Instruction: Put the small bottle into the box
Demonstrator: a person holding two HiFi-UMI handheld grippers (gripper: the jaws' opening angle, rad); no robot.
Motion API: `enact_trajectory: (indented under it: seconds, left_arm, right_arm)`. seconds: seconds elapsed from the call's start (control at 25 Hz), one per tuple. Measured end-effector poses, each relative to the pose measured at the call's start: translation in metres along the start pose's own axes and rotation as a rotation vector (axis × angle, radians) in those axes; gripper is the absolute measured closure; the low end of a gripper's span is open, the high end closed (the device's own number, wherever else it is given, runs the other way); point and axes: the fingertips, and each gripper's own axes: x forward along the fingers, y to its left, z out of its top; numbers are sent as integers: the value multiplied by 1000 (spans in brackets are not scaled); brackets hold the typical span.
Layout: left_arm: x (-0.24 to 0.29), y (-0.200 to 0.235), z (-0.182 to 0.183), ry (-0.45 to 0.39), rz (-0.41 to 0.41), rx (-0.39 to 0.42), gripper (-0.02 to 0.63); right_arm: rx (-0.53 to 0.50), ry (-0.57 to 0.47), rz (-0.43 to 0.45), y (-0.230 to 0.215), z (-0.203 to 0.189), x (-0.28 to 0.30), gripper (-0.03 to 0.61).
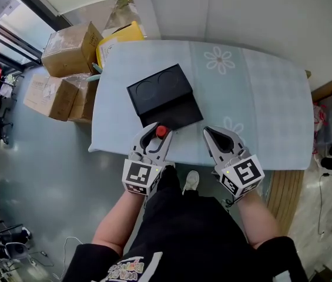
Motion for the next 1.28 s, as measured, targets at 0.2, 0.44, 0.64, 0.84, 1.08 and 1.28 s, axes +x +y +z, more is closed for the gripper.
enact_trajectory:
  seconds: [0.2, 0.44, 0.64, 0.84, 1.08, 1.28]
  left_arm:
    - [22, 14, -18, 38, -23, 4, 459]
    - [50, 27, -38, 71, -53, 1, 459]
    - [72, 34, -57, 110, -73, -10, 459]
    - [88, 42, -72, 133, -76, -18, 459]
    - [97, 46, -85, 154, -72, -6, 459]
    - [98, 47, -95, 170, -65, -8, 457]
  right_arm:
    - [31, 30, -22, -10, -9, 18, 569]
    - [69, 60, -43, -25, -19, 37, 569]
    - [95, 92, -48, -36, -31, 54, 569]
    - [119, 115, -46, -42, -40, 68, 569]
    - [137, 133, -41, -44, -50, 78, 569]
    - [143, 144, -37, -43, -54, 82, 569]
